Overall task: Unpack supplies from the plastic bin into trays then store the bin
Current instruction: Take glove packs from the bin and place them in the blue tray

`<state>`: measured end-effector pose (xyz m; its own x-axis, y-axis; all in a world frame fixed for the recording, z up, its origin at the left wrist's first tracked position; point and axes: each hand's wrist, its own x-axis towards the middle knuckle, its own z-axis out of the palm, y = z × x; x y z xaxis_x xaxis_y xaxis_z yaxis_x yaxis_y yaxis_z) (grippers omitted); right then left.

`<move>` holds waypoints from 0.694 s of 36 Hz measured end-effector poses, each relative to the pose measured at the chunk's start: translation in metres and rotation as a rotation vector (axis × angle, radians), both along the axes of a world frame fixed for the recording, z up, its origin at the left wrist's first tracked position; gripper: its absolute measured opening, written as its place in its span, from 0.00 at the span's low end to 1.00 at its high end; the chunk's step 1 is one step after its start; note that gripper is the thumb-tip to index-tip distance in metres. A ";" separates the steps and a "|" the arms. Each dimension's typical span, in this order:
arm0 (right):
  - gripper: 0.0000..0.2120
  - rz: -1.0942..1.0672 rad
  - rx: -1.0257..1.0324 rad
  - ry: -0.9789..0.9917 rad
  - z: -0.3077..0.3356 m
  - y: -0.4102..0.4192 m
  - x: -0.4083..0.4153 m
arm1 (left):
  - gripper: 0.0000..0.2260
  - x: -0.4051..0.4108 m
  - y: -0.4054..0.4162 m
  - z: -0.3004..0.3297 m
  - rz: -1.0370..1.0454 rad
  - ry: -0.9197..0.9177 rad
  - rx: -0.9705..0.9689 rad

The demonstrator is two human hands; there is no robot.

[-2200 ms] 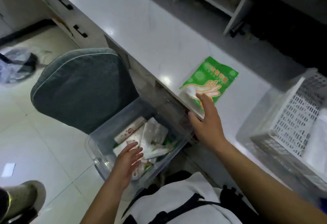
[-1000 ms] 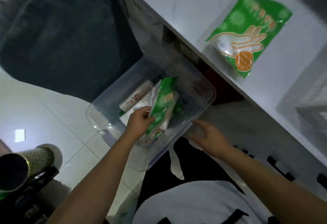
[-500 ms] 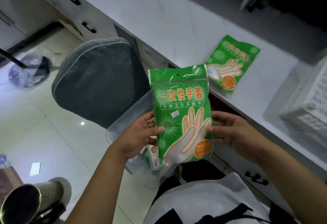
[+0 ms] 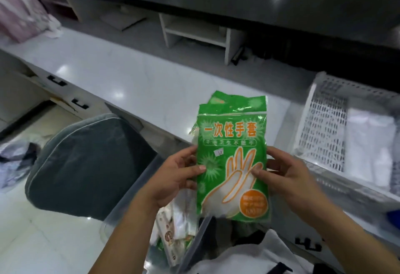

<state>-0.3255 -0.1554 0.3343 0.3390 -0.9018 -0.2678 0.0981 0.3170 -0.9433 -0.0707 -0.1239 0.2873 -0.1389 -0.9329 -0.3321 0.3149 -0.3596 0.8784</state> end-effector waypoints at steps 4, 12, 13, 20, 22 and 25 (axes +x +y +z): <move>0.20 -0.064 -0.020 0.010 0.009 -0.030 -0.032 | 0.19 -0.019 -0.043 0.018 0.038 -0.045 -0.014; 0.17 -0.220 -0.068 -0.040 0.011 -0.072 -0.104 | 0.22 -0.018 -0.146 -0.007 0.106 -1.017 0.086; 0.17 -0.225 -0.071 -0.061 0.012 -0.075 -0.112 | 0.25 -0.017 -0.157 -0.011 0.063 -1.080 0.105; 0.20 -0.243 -0.067 -0.143 0.001 -0.099 -0.156 | 0.33 -0.022 -0.220 -0.018 -0.114 -1.124 0.379; 0.20 -0.247 -0.052 -0.161 -0.002 -0.102 -0.164 | 0.27 -0.025 -0.227 -0.016 -0.154 -1.115 0.429; 0.19 -0.249 -0.022 -0.188 -0.005 -0.104 -0.172 | 0.16 -0.025 -0.233 -0.015 -0.166 -1.082 0.457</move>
<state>-0.4972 -0.2591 0.3295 0.1486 -0.9683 -0.2010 0.3437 0.2411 -0.9076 -0.0954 -0.3572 0.2720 0.3110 -0.6947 -0.6486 -0.5928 -0.6752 0.4390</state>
